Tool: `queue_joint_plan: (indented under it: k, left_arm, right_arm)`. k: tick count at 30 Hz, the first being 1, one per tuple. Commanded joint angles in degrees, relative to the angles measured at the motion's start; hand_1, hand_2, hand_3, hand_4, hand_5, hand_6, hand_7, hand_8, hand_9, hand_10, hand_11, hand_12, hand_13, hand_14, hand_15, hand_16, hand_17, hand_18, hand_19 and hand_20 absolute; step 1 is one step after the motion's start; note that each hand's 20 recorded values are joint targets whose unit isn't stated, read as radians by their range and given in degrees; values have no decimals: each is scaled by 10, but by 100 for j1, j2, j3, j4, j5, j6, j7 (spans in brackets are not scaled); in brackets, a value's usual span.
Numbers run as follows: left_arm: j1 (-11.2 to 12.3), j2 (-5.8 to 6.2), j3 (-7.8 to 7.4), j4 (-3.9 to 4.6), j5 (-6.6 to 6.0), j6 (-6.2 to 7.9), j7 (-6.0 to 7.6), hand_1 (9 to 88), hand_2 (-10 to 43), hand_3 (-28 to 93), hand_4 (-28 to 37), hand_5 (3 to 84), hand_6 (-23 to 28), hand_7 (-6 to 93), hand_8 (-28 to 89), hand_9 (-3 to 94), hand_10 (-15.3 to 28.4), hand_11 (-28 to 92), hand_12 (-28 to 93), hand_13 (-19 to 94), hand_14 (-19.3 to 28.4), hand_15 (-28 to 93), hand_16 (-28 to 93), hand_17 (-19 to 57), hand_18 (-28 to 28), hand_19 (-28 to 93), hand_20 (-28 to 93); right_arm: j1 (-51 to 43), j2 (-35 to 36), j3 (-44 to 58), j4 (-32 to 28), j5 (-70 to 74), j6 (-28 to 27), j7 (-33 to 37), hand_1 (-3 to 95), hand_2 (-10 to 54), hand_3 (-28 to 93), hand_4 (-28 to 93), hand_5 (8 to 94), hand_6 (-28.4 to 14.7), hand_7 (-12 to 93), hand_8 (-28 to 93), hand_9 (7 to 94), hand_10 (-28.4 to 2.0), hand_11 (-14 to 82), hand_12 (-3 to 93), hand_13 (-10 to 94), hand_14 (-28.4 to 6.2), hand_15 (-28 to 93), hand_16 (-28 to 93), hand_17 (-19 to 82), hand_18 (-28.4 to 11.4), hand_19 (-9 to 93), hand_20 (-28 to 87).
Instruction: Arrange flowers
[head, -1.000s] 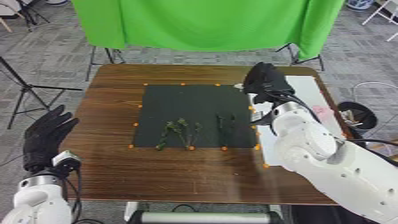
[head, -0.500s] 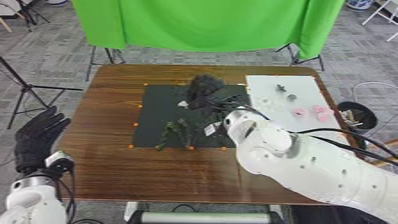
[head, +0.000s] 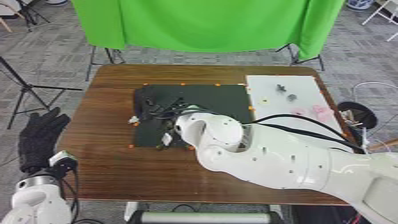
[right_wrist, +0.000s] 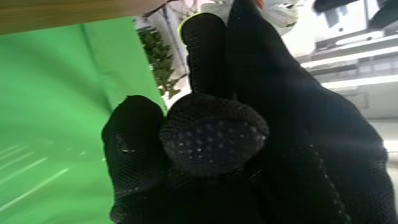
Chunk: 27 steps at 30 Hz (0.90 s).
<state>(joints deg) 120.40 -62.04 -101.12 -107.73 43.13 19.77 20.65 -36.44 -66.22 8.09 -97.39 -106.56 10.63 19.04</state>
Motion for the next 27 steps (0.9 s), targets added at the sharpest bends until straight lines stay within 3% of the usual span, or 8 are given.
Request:
queue_joint_plan:
  k: [1,5,15,20,25,27]
  left_arm:
    - [-115,-7,54,13,-15,-126,-30,218,181,639,-283,535,49,123,-80,507,144,205,99,408,151,193,-30,149,81,37,204]
    - [-112,-28,120,-23,-18,-110,-28,221,179,639,-283,534,49,123,-79,507,144,206,101,407,151,195,-29,148,83,37,203]
    - [-235,-89,103,59,63,-333,-144,223,175,647,-283,533,50,125,-79,505,142,208,105,408,153,199,-28,145,87,36,201]
    - [-208,-56,160,27,37,-298,-138,224,169,651,-283,534,50,126,-79,502,141,209,106,412,154,206,-28,146,89,37,201]
    - [-268,-61,139,94,44,-371,-183,223,163,662,-283,532,49,127,-78,501,141,209,107,415,155,208,-28,146,90,38,201]
    - [-256,-37,193,53,44,-315,-167,223,161,666,-283,532,49,128,-78,501,141,209,107,415,155,209,-29,146,90,38,201]
  right_arm:
    - [61,-347,-215,441,-247,-267,13,593,-95,620,-129,821,-6,208,81,914,-112,99,383,937,-10,588,285,696,-91,932,438]
    - [45,-457,-238,697,-354,-282,95,592,-95,620,-136,818,-3,209,73,910,-113,93,378,937,-11,587,288,695,-91,932,442]
    - [27,-568,-289,1020,-502,-370,173,593,-95,615,-147,812,0,202,60,901,-115,83,367,937,-12,585,291,694,-92,932,446]
    - [10,-539,-243,986,-529,-605,224,576,-95,623,-133,803,5,198,59,885,-113,74,360,937,-12,583,294,694,-93,932,449]
    - [-54,-532,-209,977,-595,-711,239,561,-95,627,-123,782,13,198,61,858,-107,67,362,937,-11,580,299,692,-92,932,454]
    - [-56,-522,-227,960,-603,-768,279,559,-95,626,-122,779,14,199,59,853,-105,65,363,937,-11,578,301,690,-92,932,455]
